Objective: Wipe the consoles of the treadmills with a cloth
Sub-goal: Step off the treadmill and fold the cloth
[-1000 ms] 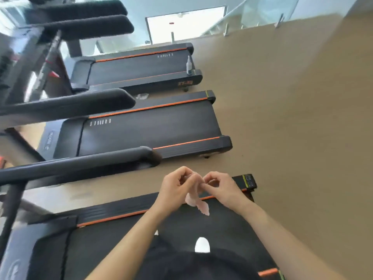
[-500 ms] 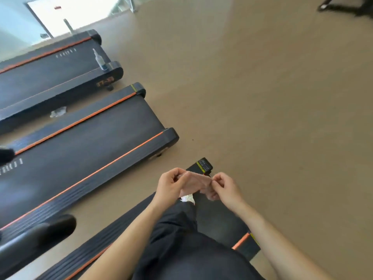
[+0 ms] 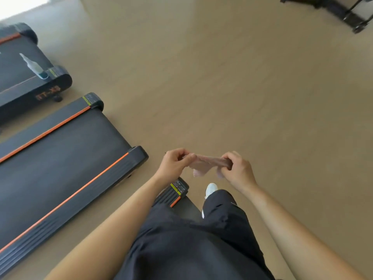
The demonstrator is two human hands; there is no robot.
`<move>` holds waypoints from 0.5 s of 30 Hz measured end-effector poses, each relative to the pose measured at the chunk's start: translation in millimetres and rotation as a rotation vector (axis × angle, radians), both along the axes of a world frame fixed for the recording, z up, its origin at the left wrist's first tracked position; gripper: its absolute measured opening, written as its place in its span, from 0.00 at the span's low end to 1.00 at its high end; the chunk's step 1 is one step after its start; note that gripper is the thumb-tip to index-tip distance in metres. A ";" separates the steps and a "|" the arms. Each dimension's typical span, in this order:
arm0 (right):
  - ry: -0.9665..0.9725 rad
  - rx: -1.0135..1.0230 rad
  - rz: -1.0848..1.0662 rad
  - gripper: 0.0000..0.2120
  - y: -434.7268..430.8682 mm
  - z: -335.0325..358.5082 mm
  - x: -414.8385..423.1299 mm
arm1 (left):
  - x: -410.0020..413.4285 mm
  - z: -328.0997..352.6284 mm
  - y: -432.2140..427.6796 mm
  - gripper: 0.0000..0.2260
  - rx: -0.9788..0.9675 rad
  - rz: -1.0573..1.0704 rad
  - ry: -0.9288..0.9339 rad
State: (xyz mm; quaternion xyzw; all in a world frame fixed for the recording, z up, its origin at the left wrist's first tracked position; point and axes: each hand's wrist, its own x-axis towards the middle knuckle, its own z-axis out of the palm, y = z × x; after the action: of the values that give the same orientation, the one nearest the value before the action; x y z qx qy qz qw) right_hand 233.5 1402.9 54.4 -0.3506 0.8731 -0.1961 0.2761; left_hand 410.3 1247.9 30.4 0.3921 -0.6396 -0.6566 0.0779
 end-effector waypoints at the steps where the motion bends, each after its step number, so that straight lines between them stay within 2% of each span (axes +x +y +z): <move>1: -0.004 -0.020 -0.010 0.09 -14.2 -9.9 -19.3 | -17.7 -7.0 -12.8 0.09 -0.005 0.000 0.003; 5: 0.004 -0.131 0.029 0.11 -74.1 -71.0 -104.3 | -93.6 -58.8 -64.2 0.08 -0.066 0.033 0.018; 8: 0.029 -0.192 0.054 0.14 -118.1 -149.7 -171.6 | -160.9 -123.4 -103.2 0.08 -0.118 0.093 0.019; 11: 0.008 -0.251 0.084 0.11 -161.6 -224.8 -240.0 | -228.2 -181.9 -139.2 0.11 -0.130 0.168 0.025; 13: -0.052 -0.211 0.094 0.09 -187.3 -243.1 -278.6 | -260.0 -197.9 -157.2 0.12 -0.102 0.191 -0.002; 15: -0.153 -0.189 0.075 0.12 -213.7 -243.6 -304.2 | -281.2 -193.6 -175.6 0.11 -0.077 0.229 -0.041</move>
State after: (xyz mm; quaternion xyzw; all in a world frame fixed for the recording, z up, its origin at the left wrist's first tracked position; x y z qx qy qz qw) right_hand -70.8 1189.2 -189.2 -0.3914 0.8136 -0.2931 0.3147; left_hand 129.0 1072.4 -163.2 0.4724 -0.6169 -0.6103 0.1542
